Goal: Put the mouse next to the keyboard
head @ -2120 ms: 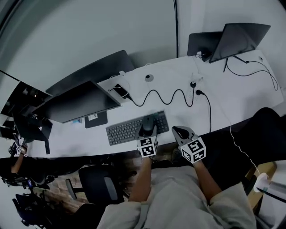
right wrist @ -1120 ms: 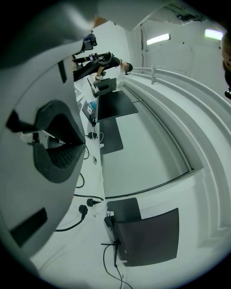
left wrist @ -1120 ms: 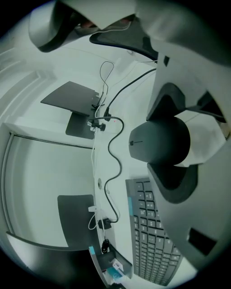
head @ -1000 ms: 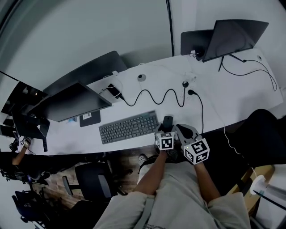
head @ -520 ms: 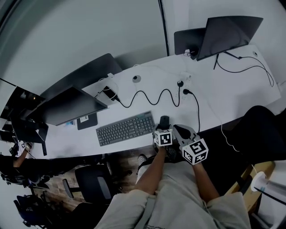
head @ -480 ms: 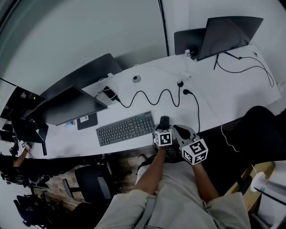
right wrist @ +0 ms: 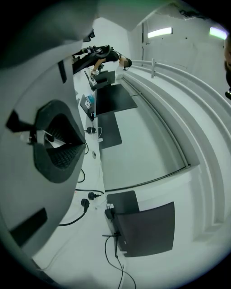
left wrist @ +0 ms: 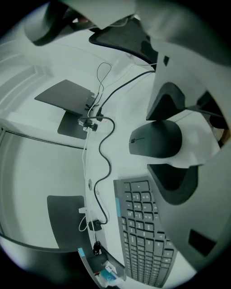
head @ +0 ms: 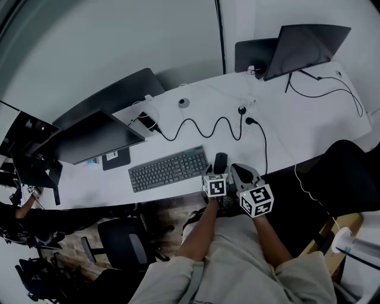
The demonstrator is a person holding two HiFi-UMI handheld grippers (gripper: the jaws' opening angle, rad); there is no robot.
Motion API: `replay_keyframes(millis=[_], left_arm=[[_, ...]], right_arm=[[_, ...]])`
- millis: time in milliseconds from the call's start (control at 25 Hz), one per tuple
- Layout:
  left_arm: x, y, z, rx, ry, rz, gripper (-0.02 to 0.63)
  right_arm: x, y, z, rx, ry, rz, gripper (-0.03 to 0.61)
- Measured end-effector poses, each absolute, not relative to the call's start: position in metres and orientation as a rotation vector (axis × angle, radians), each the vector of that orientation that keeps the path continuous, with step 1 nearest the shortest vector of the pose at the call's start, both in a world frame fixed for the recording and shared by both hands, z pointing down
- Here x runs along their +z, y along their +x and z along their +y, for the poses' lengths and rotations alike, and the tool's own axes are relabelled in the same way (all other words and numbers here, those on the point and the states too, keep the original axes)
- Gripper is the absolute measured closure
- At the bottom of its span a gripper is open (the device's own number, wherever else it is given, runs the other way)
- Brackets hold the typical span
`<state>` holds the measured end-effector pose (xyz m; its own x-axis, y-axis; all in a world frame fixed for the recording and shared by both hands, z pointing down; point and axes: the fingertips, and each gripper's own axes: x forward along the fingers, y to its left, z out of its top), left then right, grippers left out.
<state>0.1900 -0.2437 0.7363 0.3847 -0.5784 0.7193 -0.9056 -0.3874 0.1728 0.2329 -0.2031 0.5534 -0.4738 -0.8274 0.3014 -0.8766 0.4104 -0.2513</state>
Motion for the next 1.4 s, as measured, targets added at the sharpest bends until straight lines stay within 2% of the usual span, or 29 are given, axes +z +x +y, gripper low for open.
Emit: replay_keyframes(millis=[320, 920, 1400], left_arm=[[0.696, 0.141, -0.223, 0.651, 2.159, -1.259, 0.311], [0.611, -0.003, -0.137, 0.48, 2.38, -1.285, 0.311], [0.588, -0.088, -0.103, 0.326, 2.386, -1.351, 0.313]], right_arm=[[0.576, 0.207, -0.178, 0.653, 1.582, -2.395, 0.575], [0.603, 0.129, -0.1, 0.702, 1.701, -2.253, 0.575], [0.614, 0.073, -0.061, 0.687, 1.735, -2.246, 0.575]])
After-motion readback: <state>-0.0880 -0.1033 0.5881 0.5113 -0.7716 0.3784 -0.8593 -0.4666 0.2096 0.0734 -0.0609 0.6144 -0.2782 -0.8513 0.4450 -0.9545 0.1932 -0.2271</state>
